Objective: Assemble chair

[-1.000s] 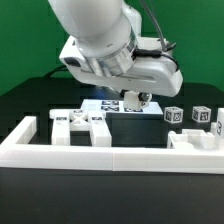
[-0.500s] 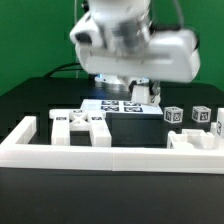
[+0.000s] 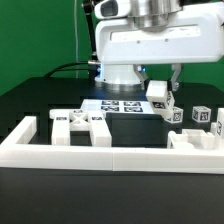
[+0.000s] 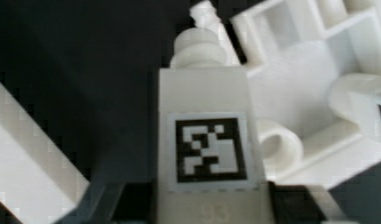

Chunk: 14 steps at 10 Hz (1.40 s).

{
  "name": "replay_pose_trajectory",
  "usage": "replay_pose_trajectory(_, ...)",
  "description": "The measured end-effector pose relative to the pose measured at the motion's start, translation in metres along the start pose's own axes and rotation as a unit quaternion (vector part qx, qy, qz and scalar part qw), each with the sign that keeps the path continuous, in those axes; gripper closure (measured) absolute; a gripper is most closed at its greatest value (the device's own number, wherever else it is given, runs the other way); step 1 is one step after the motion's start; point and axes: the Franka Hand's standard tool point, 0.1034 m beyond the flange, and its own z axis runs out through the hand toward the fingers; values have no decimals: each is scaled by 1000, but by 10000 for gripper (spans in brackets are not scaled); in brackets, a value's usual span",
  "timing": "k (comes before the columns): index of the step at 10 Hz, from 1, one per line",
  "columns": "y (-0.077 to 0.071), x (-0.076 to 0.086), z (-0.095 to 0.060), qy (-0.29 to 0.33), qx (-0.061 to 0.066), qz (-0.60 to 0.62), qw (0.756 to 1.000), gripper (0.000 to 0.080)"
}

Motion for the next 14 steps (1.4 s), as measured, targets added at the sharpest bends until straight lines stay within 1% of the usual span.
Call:
replay_pose_trajectory(1, -12, 8, -8, 41, 5, -15, 999, 509)
replay_pose_trajectory(2, -22, 11, -16, 62, 9, -25, 998, 509)
replay_pose_trajectory(3, -27, 20, -18, 118, 18, -26, 993, 509)
replay_pose_trajectory(5, -33, 16, -14, 201, 29, -33, 979, 509)
replay_pose_trajectory(6, -32, 13, -10, 201, 24, -46, 978, 509)
replay_pose_trajectory(8, -30, 21, -10, 212, 7, -113, 971, 509)
replay_pose_trajectory(9, -33, 23, -11, 213, 6, -122, 970, 509)
replay_pose_trajectory(12, -32, 22, -10, 212, 6, -120, 970, 509)
replay_pose_trajectory(13, -34, 23, -10, 217, 6, -124, 968, 509)
replay_pose_trajectory(14, -38, 23, -9, 233, 4, -139, 962, 509)
